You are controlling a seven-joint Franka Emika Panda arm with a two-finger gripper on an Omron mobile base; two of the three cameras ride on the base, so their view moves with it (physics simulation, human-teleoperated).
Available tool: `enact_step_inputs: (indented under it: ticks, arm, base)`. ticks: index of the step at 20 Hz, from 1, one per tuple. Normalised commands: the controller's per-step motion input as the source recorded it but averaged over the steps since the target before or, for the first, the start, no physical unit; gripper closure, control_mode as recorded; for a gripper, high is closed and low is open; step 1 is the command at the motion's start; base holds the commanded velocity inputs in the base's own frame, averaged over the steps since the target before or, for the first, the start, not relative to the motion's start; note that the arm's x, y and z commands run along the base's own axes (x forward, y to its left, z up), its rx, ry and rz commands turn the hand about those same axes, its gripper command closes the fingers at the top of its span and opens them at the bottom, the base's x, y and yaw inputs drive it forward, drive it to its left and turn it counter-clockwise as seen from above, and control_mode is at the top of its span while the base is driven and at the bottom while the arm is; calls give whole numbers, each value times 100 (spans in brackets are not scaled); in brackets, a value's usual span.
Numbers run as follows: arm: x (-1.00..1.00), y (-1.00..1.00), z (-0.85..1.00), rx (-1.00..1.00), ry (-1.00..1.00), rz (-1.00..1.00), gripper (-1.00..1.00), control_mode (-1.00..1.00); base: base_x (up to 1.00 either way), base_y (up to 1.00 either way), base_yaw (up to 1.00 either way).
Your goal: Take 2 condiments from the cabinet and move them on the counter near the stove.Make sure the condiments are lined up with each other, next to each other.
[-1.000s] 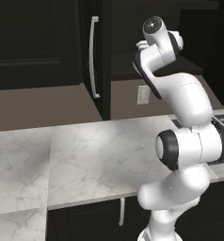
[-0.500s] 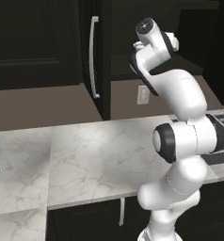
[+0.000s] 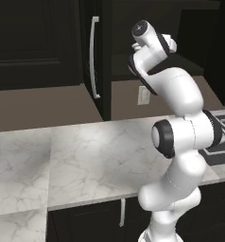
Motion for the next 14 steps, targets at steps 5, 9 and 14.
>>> enact_step_inputs:
  ticks: [5, 9, 14]
  arm:
    - [15, 0, 0, 0, 0, -6, -100, -100]
    - [10, 0, -1, 0, 0, -5, -100, -100]
    - [1, -4, -2, 0, 0, -4, -100, -100]
  base:
    - [0, 0, 0]
    - [0, 0, 0]
    - [0, 0, 0]
